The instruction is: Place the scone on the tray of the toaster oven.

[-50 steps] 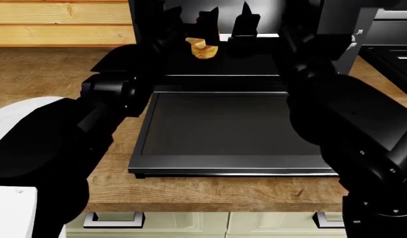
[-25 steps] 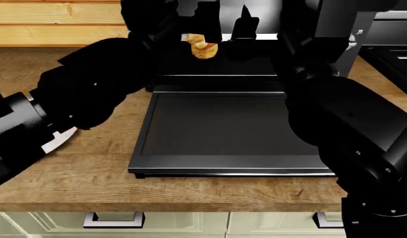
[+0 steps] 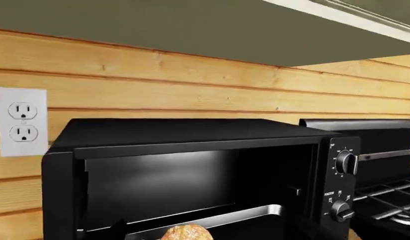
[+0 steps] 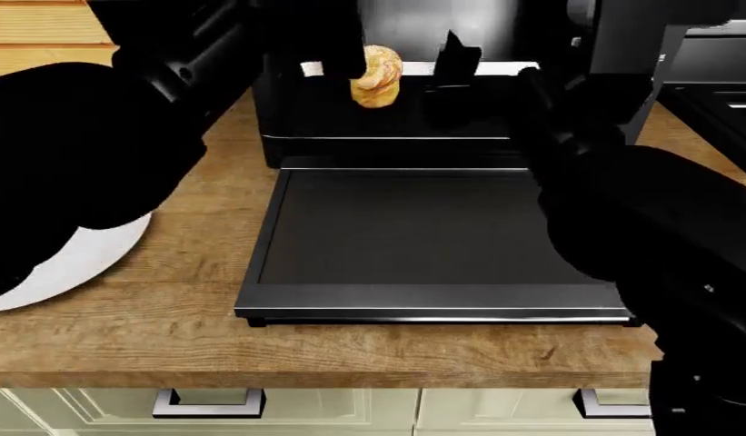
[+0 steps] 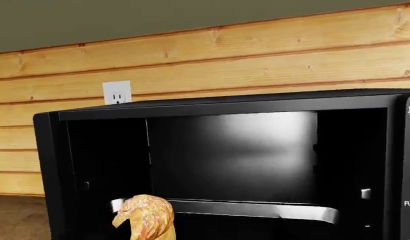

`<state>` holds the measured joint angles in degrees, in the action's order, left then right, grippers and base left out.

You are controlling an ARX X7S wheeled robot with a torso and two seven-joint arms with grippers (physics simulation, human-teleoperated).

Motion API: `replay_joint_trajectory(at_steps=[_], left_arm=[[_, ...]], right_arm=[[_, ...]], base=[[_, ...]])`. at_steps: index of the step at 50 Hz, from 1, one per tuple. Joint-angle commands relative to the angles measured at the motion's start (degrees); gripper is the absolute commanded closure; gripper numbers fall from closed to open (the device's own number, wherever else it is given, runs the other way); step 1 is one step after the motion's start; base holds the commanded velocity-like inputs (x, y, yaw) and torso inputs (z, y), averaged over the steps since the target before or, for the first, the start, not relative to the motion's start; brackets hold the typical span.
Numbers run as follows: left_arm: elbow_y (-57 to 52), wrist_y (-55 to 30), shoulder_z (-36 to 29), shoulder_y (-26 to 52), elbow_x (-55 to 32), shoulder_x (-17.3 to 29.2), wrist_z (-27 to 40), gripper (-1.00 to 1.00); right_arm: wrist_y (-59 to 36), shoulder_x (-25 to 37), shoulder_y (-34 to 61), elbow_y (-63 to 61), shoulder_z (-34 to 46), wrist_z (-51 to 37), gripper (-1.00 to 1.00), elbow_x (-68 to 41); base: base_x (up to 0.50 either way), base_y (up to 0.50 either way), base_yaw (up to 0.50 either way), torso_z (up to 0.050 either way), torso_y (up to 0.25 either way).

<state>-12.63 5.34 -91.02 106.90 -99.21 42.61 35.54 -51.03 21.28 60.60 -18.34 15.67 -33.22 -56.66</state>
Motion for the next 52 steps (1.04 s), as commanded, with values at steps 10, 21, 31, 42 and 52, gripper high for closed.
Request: replay_joint_trajectory(at_steps=[10, 21, 31, 42, 52], left_arm=[[-21.98, -4.72, 2.5, 7.63, -1.17, 16.79, 14.38, -1.0], [-29.64, -11.5, 3.23, 12.45, -7.0, 24.43, 21.06, -1.0], [-32.18, -18.23, 4.49, 17.02, -13.36, 28.92, 25.54, -1.0], [-32.15, -18.46, 5.16, 16.51, -13.39, 28.91, 25.61, -1.0], [-40.95, -31.65, 8.69, 23.96, -24.58, 38.7, 30.97, -1.0]], right_arm=[[-16.06, 7.0, -10.26, -9.45, -9.82, -21.68, -1.0, -31.27], [-14.75, 11.22, -9.39, -16.1, -13.86, -30.86, -1.0, -42.83], [-12.22, 14.97, -10.23, -20.63, -16.52, -35.8, -1.0, -50.24], [-11.88, 15.2, -10.25, -20.68, -16.27, -35.68, -1.0, -50.14], [-5.48, 23.8, -18.57, -30.65, -24.94, -41.21, -1.0, -64.07]], base=[[0.0, 0.0, 0.0, 0.0, 0.0], [0.0, 0.0, 0.0, 0.0, 0.0], [0.0, 0.0, 0.0, 0.0, 0.0], [0.0, 0.0, 0.0, 0.0, 0.0], [0.0, 0.0, 0.0, 0.0, 0.0]])
